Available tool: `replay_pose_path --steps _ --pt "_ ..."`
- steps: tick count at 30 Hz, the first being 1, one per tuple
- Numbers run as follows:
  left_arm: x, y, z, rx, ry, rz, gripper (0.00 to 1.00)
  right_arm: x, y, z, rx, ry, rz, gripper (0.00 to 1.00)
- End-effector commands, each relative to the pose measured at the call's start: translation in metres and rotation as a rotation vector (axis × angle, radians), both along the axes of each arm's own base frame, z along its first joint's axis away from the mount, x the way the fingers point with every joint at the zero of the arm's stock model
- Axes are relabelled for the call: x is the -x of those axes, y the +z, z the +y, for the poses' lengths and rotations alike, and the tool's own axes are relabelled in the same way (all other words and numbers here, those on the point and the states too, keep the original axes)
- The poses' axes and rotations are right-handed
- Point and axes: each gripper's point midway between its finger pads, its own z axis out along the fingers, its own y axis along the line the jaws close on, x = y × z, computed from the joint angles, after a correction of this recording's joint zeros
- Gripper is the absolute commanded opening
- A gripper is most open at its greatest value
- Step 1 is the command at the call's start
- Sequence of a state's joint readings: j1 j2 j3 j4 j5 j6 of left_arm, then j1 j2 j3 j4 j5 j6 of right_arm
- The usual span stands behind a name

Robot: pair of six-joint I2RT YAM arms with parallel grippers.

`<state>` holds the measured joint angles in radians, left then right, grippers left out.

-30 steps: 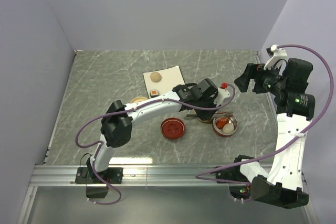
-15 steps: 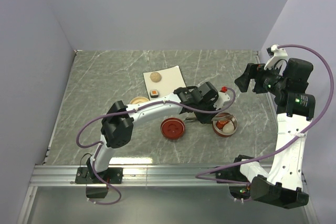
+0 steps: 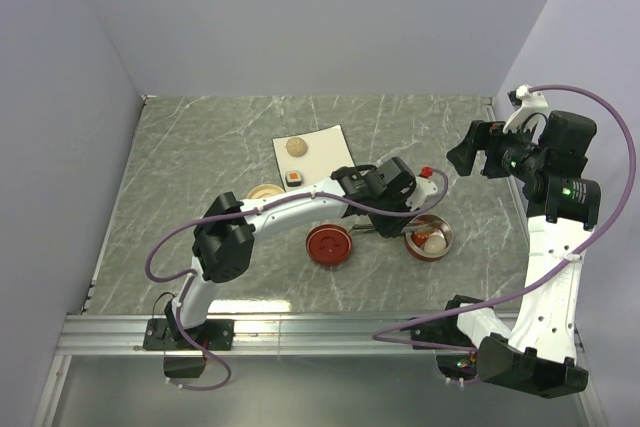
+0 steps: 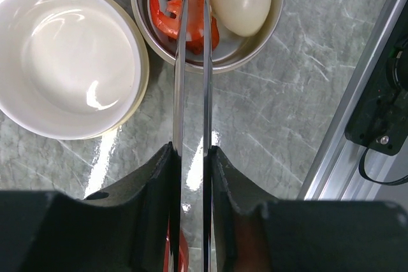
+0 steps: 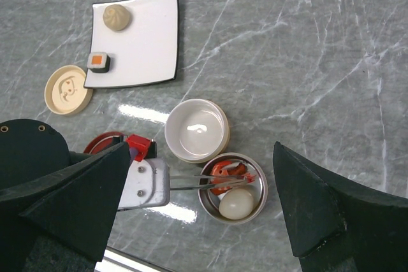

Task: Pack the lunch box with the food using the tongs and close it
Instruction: Place the food into the lunch box

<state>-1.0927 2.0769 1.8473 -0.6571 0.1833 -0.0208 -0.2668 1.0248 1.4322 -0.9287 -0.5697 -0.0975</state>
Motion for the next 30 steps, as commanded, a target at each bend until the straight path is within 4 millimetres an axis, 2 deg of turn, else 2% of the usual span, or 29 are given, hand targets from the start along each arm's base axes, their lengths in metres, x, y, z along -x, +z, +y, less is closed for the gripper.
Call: replay_pose_path --steps 1,5,9,12,17,21,25,26,28,29,30 --pt "0.008 0.026 -0.005 0.046 -0.023 -0.016 0.29 0.000 0.014 -0.001 0.009 -0.001 -0.057 1.00" --pt "0.010 0.022 -0.005 0.027 -0.034 -0.005 0.32 0.001 0.014 -0.001 0.011 -0.002 -0.057 1.00" --pt "0.007 0.028 -0.007 0.041 -0.026 -0.027 0.42 0.001 0.014 -0.001 0.011 -0.002 -0.057 1.00" --pt "0.002 0.042 -0.008 0.068 -0.014 -0.053 0.46 0.001 0.014 -0.001 0.010 -0.002 -0.055 1.00" --pt "-0.008 0.079 -0.012 0.132 -0.021 -0.132 0.47 0.001 0.016 -0.001 0.013 -0.005 -0.061 1.00" --pt "-0.021 0.104 -0.008 0.181 0.001 -0.151 0.48 0.001 0.020 -0.002 0.019 -0.010 -0.070 1.00" --pt "-0.035 0.115 0.009 0.203 0.033 -0.145 0.50 0.001 0.026 -0.001 0.016 -0.001 -0.079 1.00" --pt "-0.037 0.124 0.014 0.226 0.042 -0.150 0.50 0.001 0.029 0.000 0.016 0.003 -0.086 1.00" --pt "-0.048 0.122 0.029 0.227 0.073 -0.130 0.51 0.000 0.032 0.000 0.017 0.007 -0.085 1.00" --pt "-0.052 0.134 0.038 0.248 0.087 -0.143 0.52 0.000 0.035 0.000 0.020 0.008 -0.092 1.00" --pt "-0.055 0.128 0.046 0.237 0.099 -0.135 0.52 0.000 0.035 0.000 0.021 0.011 -0.088 1.00"
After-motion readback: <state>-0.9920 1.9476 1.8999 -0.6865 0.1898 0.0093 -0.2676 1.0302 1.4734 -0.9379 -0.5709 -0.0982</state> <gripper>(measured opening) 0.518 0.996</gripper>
